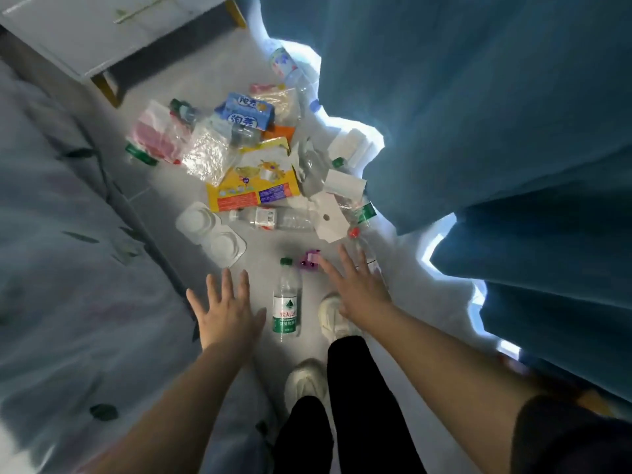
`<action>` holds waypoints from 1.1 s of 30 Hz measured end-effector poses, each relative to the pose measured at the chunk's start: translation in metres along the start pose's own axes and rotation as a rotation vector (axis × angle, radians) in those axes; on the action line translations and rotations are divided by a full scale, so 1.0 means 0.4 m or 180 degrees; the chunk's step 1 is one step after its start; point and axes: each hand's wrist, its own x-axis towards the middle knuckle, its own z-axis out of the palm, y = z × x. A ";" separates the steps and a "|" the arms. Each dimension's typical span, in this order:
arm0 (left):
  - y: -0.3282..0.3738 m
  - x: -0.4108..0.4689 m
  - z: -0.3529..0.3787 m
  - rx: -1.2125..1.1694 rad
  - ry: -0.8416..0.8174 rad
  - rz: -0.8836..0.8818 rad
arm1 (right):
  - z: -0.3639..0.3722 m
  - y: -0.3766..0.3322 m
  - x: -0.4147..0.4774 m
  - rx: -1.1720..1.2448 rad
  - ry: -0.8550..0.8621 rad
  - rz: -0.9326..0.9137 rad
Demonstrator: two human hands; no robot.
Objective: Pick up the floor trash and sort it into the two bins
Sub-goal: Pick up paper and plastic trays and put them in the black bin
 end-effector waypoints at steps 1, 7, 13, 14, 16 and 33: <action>-0.004 0.059 0.042 -0.0045 -0.0046 -0.0066 | 0.027 -0.001 0.070 -0.0020 -0.0043 -0.0047; -0.014 0.336 0.249 -0.0349 -0.0157 -0.0416 | 0.227 0.004 0.385 -0.0124 -0.0184 -0.0204; -0.003 0.484 0.361 -0.0935 0.0224 -0.0606 | 0.311 0.006 0.514 -0.0473 -0.0147 -0.0412; -0.003 0.502 0.369 -0.1049 0.0294 -0.0645 | 0.312 0.002 0.525 -0.0590 -0.0108 -0.0485; -0.009 0.533 0.375 -0.1246 0.0407 -0.0752 | 0.320 -0.008 0.541 -0.0689 0.0150 -0.0717; -0.002 0.632 0.337 -0.2086 0.0726 -0.1553 | 0.122 0.066 0.543 -0.0068 0.0843 -0.0076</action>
